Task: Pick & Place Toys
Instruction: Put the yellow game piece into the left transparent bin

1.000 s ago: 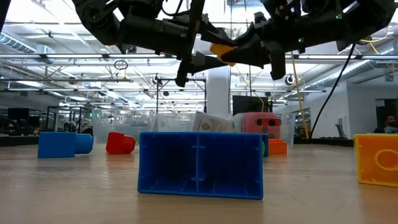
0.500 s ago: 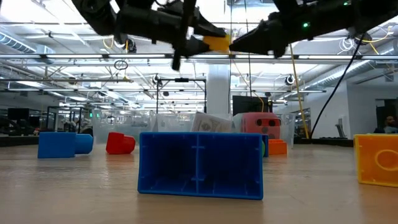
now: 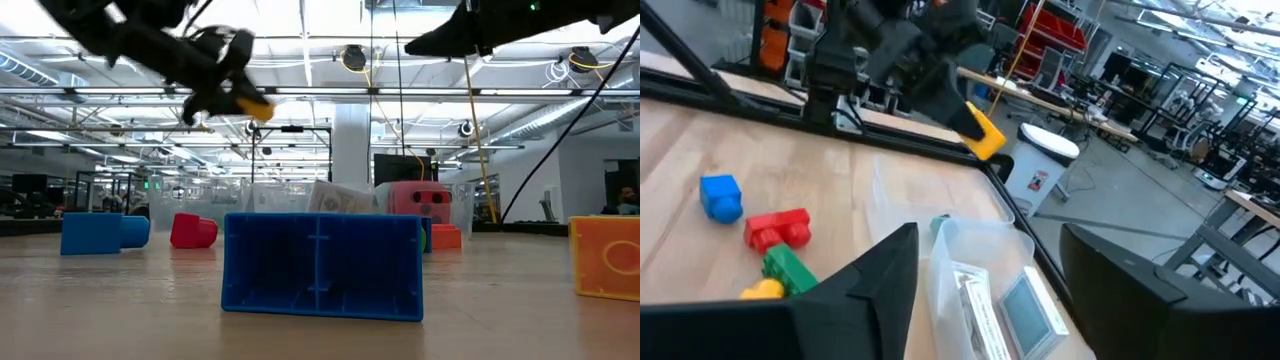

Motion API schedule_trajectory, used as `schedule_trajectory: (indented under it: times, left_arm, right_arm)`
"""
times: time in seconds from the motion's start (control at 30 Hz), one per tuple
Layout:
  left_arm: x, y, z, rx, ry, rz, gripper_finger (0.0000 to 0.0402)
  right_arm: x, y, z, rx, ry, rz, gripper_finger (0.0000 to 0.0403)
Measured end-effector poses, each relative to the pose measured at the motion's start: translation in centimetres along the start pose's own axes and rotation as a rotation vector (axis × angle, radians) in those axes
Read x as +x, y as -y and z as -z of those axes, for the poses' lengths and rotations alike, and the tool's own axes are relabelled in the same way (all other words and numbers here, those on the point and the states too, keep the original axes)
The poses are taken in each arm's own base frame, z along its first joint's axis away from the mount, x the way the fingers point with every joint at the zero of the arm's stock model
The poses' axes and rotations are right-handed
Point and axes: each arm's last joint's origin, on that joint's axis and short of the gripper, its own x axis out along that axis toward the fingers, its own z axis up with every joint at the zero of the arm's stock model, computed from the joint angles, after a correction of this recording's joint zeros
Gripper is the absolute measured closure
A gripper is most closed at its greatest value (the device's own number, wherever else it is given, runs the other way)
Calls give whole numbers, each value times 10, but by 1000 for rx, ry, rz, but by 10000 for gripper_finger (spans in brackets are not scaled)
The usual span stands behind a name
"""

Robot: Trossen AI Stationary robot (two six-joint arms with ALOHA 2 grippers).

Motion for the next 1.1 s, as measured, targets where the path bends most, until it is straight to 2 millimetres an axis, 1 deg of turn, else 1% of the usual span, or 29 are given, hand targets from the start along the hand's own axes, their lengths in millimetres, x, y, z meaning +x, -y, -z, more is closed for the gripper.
schedule_trajectory:
  times: [0.1, 0.2, 0.27, 0.37, 0.57, 0.73, 0.97, 1.1]
  left_arm:
    - [-6, -26, 19, -52, -3, -127, 265]
    - [-9, -46, 35, -114, -22, -214, 265]
    - [-9, -55, 43, -135, -36, -250, 265]
    - [-9, -64, 51, -137, -60, -288, 265]
    - [-6, -69, 51, -141, -56, -312, 264]
    - [-6, -70, 51, -138, -55, -317, 239]
    - [-6, -70, 50, -133, -50, -321, 228]
    - [-6, -70, 49, -133, -34, -337, 210]
  right_arm:
    - [0, 1, 4, -13, 4, 9, 199]
    - [2, 4, 7, -5, 1, 31, 203]
    - [5, 7, 8, 11, -8, 46, 205]
    - [6, 9, 10, 24, -15, 59, 206]
    - [7, 10, 11, 21, -25, 62, 207]
    - [7, 10, 11, 32, -27, 62, 207]
    - [7, 9, 12, 29, -33, 59, 206]
    - [7, 8, 13, 25, -33, 33, 206]
